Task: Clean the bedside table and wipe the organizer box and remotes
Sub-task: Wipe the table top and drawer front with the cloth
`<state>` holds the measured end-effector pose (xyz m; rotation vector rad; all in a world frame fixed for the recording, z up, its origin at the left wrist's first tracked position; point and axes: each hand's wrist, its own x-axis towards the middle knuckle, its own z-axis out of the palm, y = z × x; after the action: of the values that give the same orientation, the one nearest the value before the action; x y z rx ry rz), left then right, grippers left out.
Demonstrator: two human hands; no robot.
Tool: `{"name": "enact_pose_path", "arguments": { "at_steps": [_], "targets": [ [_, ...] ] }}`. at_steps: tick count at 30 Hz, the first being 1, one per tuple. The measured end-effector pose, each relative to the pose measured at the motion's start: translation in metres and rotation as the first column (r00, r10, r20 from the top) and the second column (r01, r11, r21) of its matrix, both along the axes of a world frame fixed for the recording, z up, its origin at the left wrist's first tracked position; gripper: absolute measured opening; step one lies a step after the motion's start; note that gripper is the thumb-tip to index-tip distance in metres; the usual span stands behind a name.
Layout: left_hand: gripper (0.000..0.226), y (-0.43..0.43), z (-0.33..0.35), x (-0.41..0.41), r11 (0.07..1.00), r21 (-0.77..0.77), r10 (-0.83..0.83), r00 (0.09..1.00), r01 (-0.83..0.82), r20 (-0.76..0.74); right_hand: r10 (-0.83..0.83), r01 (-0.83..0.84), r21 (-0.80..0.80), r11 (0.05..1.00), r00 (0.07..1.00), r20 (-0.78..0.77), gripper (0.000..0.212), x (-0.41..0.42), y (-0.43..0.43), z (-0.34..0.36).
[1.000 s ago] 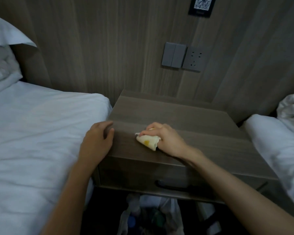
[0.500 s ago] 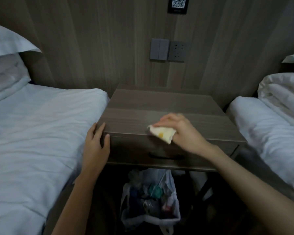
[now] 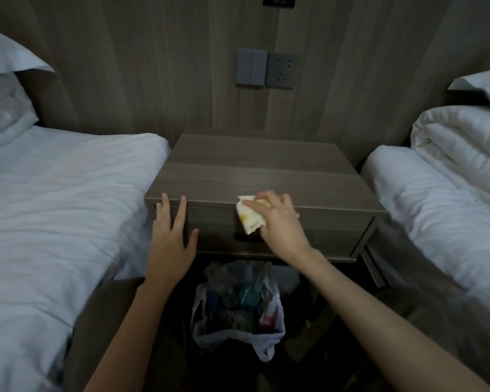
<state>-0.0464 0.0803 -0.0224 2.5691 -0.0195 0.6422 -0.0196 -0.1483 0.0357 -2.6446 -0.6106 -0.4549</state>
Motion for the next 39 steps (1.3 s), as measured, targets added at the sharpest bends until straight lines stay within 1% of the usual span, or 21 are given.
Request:
{"name": "enact_pose_path", "arguments": {
  "at_steps": [2,4,6,8,11,13,16,18,19,20,21,23,24,26,28,31,33,34,36,37,39],
  "targets": [
    [0.068,-0.006,-0.004,-0.007,0.998,-0.042,-0.054,0.998,0.053,-0.022,0.120,-0.120,0.009,0.993,0.992,-0.043,0.062,-0.017,0.005,-0.015],
    [0.066,-0.013,-0.014,-0.017,0.977,-0.166,-0.150,0.984,0.133,-0.092,0.132,-0.144,-0.085,0.986,0.983,-0.127,0.060,-0.028,-0.003,-0.036],
    [0.063,-0.023,-0.029,-0.030,0.953,-0.227,-0.246,0.949,0.200,-0.199,0.060,-0.105,-0.139,0.985,0.953,-0.298,0.058,-0.028,-0.023,-0.062],
    [0.062,-0.035,-0.044,-0.038,0.951,-0.219,-0.283,0.903,0.220,-0.322,-0.016,-0.045,-0.133,0.990,0.905,-0.425,0.054,-0.026,-0.043,-0.083],
    [0.060,-0.049,-0.066,-0.040,0.964,-0.194,-0.253,0.840,0.180,-0.479,-0.112,0.109,-0.036,0.993,0.845,-0.522,0.045,-0.030,-0.066,-0.101],
    [0.061,-0.055,-0.078,-0.040,0.980,-0.141,-0.195,0.804,0.139,-0.562,-0.118,0.180,0.051,0.982,0.807,-0.579,0.040,-0.032,-0.073,-0.108],
    [0.061,-0.056,-0.091,-0.034,0.979,-0.163,-0.201,0.736,0.124,-0.646,0.004,0.134,0.199,0.971,0.821,-0.571,0.040,-0.031,-0.070,-0.100],
    [0.061,-0.051,-0.101,-0.028,0.973,-0.195,-0.225,0.688,0.122,-0.690,0.095,0.059,0.287,0.956,0.863,-0.496,0.043,-0.033,-0.060,-0.085],
    [0.061,-0.048,-0.107,-0.024,0.972,-0.209,-0.224,0.669,0.105,-0.708,0.111,0.015,0.281,0.960,0.896,-0.429,0.046,-0.033,-0.057,-0.080],
    [0.061,-0.047,-0.109,-0.023,0.973,-0.213,-0.216,0.660,0.086,-0.720,0.116,-0.030,0.234,0.972,0.924,-0.364,0.050,-0.033,-0.054,-0.077],
    [0.062,-0.046,-0.113,-0.021,0.974,-0.218,-0.203,0.654,0.059,-0.728,0.113,-0.080,0.115,0.990,0.939,-0.323,0.051,-0.032,-0.053,-0.077],
    [0.060,-0.046,-0.112,-0.021,0.976,-0.213,-0.190,0.657,0.046,-0.730,0.077,-0.125,-0.114,0.986,0.931,-0.357,0.047,-0.031,-0.050,-0.080],
    [0.059,-0.047,-0.111,-0.022,0.975,-0.214,-0.197,0.660,0.056,-0.725,0.044,-0.101,-0.142,0.985,0.933,-0.357,0.044,-0.031,-0.048,-0.080],
    [0.056,-0.047,-0.110,-0.022,0.971,-0.231,-0.217,0.644,0.064,-0.733,-0.016,-0.018,-0.117,0.993,0.958,-0.286,0.041,-0.031,-0.045,-0.081],
    [0.053,-0.050,-0.110,-0.022,0.962,-0.271,-0.224,0.642,0.026,-0.734,-0.023,-0.045,-0.197,0.979,0.944,-0.330,0.035,-0.031,-0.041,-0.077],
    [0.050,-0.051,-0.111,-0.021,0.950,-0.308,-0.209,0.629,-0.051,-0.748,-0.010,-0.049,-0.165,0.985,0.940,-0.340,0.030,-0.030,-0.039,-0.074],
    [0.054,-0.050,-0.115,-0.022,0.948,-0.303,-0.187,0.607,-0.094,-0.772,-0.007,-0.085,-0.229,0.970,0.927,-0.374,0.026,-0.029,-0.038,-0.069],
    [0.055,-0.049,-0.117,-0.022,0.954,-0.285,-0.177,0.601,-0.089,-0.780,-0.016,-0.078,-0.228,0.970,0.924,-0.381,0.028,-0.029,-0.037,-0.066],
    [0.053,-0.047,-0.118,-0.021,0.965,-0.254,-0.161,0.601,-0.072,-0.783,-0.053,0.007,-0.145,0.989,0.947,-0.318,0.029,-0.027,-0.037,-0.061],
    [0.052,-0.047,-0.118,-0.021,0.964,-0.254,-0.162,0.595,-0.074,-0.787,-0.064,0.016,-0.149,0.989,0.944,-0.324,0.025,-0.027,-0.036,-0.060],
    [0.055,-0.046,-0.118,-0.021,0.963,-0.257,-0.168,0.578,-0.076,-0.799,-0.056,-0.056,-0.252,0.966,0.907,-0.417,0.024,-0.025,-0.034,-0.058]
  ]
}}
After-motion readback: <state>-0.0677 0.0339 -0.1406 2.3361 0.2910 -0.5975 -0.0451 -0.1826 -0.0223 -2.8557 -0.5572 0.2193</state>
